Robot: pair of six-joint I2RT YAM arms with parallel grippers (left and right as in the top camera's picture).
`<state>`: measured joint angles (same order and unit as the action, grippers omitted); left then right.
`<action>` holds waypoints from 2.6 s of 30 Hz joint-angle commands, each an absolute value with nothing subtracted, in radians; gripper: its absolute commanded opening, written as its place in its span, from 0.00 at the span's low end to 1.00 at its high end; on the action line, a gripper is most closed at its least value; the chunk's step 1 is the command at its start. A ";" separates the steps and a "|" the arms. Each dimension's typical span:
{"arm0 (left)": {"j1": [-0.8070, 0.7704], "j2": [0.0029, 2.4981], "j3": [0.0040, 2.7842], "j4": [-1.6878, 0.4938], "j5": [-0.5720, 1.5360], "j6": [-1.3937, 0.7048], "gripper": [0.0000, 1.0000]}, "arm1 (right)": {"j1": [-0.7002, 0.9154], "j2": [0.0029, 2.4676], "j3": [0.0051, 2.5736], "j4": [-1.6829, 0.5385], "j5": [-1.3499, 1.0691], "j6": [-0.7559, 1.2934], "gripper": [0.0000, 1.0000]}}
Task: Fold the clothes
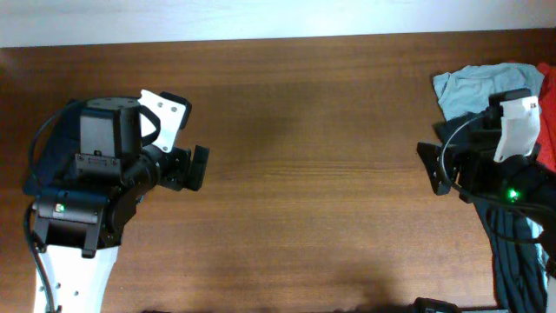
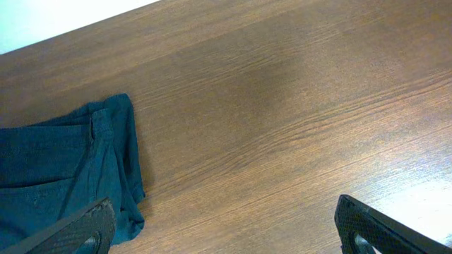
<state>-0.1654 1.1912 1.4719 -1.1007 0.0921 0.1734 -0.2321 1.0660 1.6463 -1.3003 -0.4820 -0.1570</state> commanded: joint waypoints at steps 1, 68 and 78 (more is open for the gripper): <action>-0.170 1.185 1.480 -1.101 0.081 0.189 0.99 | -0.228 0.953 1.577 -1.301 -0.295 -0.176 0.99; -0.135 1.010 1.327 -0.977 0.051 0.211 0.99 | -0.085 0.003 0.153 -0.561 -0.257 -0.149 0.98; -0.128 0.465 0.560 -0.426 0.136 0.165 0.99 | -0.085 0.003 0.153 -0.561 -0.257 -0.149 0.99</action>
